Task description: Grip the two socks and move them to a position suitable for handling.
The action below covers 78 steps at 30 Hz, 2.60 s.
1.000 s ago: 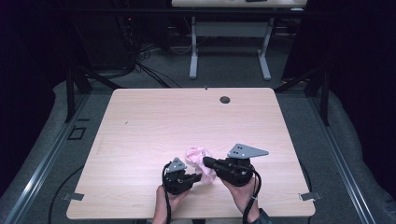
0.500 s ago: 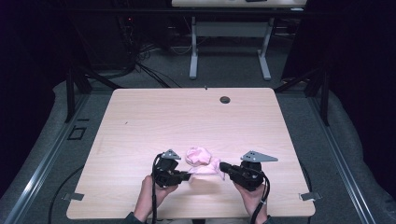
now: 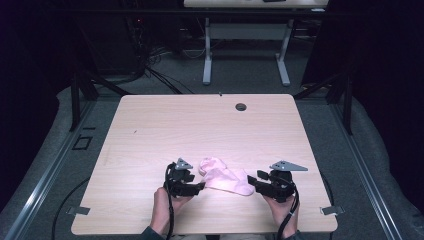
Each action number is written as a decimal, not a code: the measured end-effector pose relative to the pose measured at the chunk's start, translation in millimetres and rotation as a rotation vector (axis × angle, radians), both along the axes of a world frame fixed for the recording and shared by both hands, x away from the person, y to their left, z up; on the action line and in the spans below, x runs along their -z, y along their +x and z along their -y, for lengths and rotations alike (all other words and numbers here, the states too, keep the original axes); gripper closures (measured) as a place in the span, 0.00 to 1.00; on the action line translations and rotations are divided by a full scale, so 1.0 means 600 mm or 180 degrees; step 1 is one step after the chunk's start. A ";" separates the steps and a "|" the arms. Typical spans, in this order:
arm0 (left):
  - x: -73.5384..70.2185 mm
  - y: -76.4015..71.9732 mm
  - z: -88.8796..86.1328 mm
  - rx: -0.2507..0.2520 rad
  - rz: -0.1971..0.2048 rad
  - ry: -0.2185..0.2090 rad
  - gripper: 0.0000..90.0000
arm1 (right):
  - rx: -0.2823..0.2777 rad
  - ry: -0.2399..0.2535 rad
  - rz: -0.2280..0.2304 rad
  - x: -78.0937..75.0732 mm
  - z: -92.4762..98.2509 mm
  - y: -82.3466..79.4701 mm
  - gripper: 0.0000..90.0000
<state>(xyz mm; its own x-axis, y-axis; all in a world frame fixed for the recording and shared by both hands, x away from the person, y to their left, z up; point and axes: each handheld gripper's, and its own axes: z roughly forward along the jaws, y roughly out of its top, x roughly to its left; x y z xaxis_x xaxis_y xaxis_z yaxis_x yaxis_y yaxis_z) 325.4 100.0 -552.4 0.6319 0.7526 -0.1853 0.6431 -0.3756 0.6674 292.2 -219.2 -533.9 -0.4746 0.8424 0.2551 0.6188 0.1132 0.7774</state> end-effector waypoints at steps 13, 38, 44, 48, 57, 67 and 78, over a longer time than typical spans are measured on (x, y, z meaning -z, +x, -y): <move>0.006 0.030 0.033 0.0213 0.0013 0.0206 0.79 | 0.0032 -0.0602 -0.0230 0.057 -0.014 0.046 0.70; 0.000 -0.055 -0.071 -0.0014 -0.0248 0.0045 0.46 | -0.0547 -0.0445 -0.0404 0.042 -0.029 -0.015 0.71; -0.007 -0.036 -0.080 -0.0194 -0.0061 0.0049 0.28 | -0.0785 -0.0623 0.0004 0.008 -0.050 0.020 0.54; -0.008 -0.029 -0.086 -0.0313 0.0039 0.0084 0.19 | -0.1037 -0.0756 0.0148 -0.003 -0.086 0.051 0.52; -0.008 -0.013 -0.098 -0.0417 0.0079 0.0119 0.17 | -0.1670 -0.1297 0.0238 0.016 -0.198 0.122 0.58; 0.002 0.018 -0.093 -0.0395 -0.0024 0.0086 0.21 | -0.1689 -0.1220 -0.0041 0.049 -0.217 0.150 0.93; -0.001 0.058 -0.044 -0.0136 0.0025 0.0122 0.27 | -0.1366 -0.0464 -0.0217 0.016 -0.168 0.136 0.95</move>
<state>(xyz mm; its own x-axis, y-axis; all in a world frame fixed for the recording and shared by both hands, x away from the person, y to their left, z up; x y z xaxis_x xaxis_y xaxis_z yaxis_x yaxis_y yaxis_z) 360.5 126.4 -551.9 0.6004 0.7853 -0.1510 0.6538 -0.3733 0.6581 373.7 -118.6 -543.6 -0.7748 0.6025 0.1914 0.5412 0.4757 0.6934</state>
